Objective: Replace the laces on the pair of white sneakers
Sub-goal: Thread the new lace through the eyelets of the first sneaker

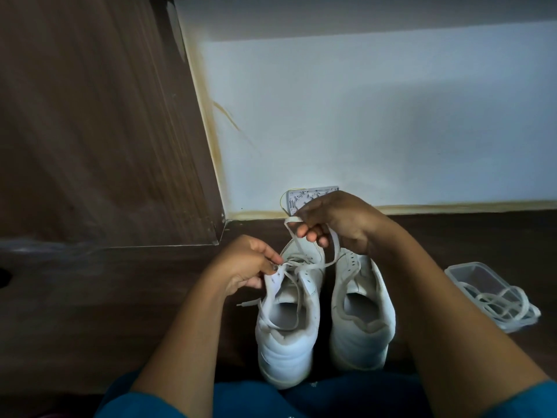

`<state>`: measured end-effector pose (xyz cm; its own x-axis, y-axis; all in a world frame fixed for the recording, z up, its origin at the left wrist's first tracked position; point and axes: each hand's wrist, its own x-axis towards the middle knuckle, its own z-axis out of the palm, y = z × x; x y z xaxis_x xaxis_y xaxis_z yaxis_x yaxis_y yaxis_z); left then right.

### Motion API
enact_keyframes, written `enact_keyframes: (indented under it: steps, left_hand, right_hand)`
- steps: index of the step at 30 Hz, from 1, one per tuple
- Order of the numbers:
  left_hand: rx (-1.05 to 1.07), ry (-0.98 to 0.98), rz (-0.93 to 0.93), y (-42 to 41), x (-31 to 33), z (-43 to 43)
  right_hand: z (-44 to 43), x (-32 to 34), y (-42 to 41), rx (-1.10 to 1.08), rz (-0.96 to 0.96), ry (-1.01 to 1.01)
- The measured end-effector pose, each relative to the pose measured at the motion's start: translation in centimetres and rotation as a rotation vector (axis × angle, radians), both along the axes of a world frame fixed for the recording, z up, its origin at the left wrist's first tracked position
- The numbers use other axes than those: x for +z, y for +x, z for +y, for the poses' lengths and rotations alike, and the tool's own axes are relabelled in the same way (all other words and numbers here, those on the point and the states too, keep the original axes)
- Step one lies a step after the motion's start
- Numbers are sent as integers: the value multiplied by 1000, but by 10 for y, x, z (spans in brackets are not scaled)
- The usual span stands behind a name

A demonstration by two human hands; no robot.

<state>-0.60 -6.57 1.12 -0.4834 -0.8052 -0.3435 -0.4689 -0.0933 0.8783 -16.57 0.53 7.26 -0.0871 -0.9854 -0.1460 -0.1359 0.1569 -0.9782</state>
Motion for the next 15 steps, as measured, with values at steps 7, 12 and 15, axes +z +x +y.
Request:
enact_keyframes:
  steps: [7,12,15]
  left_hand:
    - [59,-28,7,-5,-4,0]
    - [132,-25,29,-7,-6,-1]
    - [165,-36,36,-8,-7,-1]
  right_hand:
    - [-2,-3,-4,-9,190,43]
    - [-1,-15,10,53,389,62]
    - [-4,-20,13,50,654,2]
